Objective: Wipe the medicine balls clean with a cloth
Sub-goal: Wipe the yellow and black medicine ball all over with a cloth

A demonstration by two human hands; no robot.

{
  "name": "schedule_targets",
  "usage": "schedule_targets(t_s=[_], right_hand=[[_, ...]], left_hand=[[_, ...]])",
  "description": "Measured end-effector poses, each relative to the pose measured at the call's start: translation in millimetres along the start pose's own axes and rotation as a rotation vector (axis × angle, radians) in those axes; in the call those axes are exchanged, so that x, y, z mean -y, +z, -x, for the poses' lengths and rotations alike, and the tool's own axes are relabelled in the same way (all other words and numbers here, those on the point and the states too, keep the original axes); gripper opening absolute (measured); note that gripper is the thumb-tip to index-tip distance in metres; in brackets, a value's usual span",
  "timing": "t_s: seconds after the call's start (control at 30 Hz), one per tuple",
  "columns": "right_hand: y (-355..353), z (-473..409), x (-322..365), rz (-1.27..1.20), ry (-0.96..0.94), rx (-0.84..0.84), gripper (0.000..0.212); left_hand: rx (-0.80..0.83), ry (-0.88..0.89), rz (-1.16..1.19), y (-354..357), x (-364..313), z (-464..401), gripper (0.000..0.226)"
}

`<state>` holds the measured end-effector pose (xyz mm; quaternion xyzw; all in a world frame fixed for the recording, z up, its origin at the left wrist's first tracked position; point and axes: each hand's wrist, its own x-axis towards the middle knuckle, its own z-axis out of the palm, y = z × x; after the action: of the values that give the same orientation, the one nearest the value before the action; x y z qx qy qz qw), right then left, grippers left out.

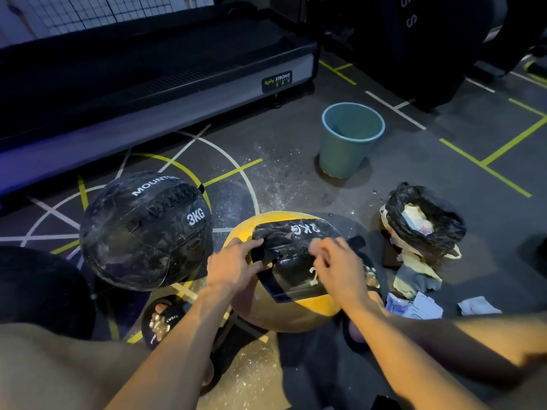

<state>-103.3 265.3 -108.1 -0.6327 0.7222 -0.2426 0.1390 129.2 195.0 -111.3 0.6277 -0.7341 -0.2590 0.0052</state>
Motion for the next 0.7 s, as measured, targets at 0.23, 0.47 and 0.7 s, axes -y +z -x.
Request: schedule_targets(t_s=[0.23,0.47,0.7], right_hand=[[53.0,30.1,53.0,0.066,-0.466,0.092,0.017],[7.3,12.2,-1.3,0.077,-0.344,0.032,0.018],[42.2,27.3,29.3,0.218,-0.658,0.139,0.028]], left_hand=[[0.015,-0.015,-0.003,-3.5,3.7,-2.6,0.048],[0.053,-0.017,0.049,-6.3,-3.0,-1.0,0.058],[0.034,-0.047,0.042,-6.3,2.2,0.3,0.051]])
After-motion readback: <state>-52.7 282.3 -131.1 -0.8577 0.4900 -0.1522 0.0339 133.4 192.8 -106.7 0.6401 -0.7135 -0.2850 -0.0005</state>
